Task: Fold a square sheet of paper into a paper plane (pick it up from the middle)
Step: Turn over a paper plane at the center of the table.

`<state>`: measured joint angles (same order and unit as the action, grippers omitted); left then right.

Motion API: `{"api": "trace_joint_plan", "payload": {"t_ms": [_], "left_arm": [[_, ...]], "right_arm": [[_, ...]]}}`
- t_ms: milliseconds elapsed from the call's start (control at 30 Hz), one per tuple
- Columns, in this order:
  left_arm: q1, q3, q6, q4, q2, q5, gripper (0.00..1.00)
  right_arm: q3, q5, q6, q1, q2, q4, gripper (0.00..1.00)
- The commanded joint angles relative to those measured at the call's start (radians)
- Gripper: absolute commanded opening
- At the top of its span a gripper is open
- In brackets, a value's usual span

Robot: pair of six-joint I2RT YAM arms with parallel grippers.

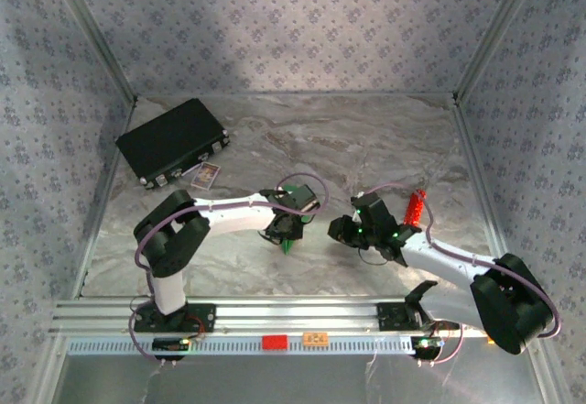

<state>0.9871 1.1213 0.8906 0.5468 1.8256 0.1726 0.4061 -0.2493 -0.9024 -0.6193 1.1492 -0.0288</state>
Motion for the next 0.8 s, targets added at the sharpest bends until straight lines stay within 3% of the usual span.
{"api": "trace_joint_plan", "payload": {"t_ms": [0, 367, 500, 767], "left_arm": [[0.008, 0.006, 0.023, 0.025, 0.040, -0.010, 0.31], [0.009, 0.024, 0.034, 0.040, -0.013, 0.000, 0.31], [0.013, 0.034, 0.026, 0.043, -0.039, 0.007, 0.38], [0.015, 0.033, 0.035, 0.048, -0.095, 0.022, 0.40]], "right_arm": [[-0.010, 0.018, -0.015, 0.008, -0.020, 0.019, 0.22], [-0.010, 0.021, -0.013, 0.009, -0.035, 0.026, 0.22], [-0.015, 0.028, -0.013, 0.012, -0.049, 0.036, 0.23], [-0.015, 0.022, -0.008, 0.022, -0.065, 0.045, 0.23]]}}
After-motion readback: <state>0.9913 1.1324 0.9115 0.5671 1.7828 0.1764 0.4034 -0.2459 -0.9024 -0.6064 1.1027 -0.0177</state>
